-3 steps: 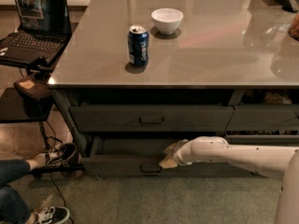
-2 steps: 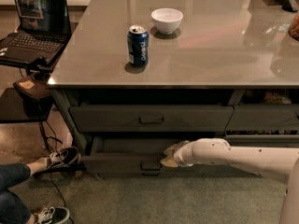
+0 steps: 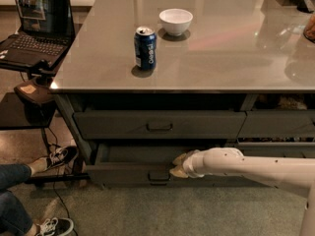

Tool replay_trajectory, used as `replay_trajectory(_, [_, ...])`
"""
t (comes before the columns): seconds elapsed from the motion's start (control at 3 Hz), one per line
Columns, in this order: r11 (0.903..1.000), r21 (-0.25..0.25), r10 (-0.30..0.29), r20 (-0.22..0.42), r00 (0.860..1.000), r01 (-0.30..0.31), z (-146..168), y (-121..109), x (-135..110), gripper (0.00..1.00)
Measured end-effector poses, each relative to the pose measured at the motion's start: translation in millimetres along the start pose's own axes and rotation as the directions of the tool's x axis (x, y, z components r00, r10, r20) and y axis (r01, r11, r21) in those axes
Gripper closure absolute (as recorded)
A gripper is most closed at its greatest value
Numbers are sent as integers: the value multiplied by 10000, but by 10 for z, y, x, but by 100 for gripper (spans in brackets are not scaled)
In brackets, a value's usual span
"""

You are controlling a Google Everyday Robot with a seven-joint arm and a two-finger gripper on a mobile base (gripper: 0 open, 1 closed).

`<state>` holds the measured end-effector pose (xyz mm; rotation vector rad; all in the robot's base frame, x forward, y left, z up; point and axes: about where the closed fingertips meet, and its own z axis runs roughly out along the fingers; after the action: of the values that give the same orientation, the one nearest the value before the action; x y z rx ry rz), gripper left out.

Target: Open middle drawer

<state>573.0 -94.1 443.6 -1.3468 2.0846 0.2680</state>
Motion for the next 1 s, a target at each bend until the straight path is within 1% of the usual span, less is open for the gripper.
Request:
replay_trajectory(0.67, [9998,212,4,57,10000,-5,-145,79,78,100])
replay_trajectory(1.0, [9998,212,3,57,10000,-5,-174,80,59,100])
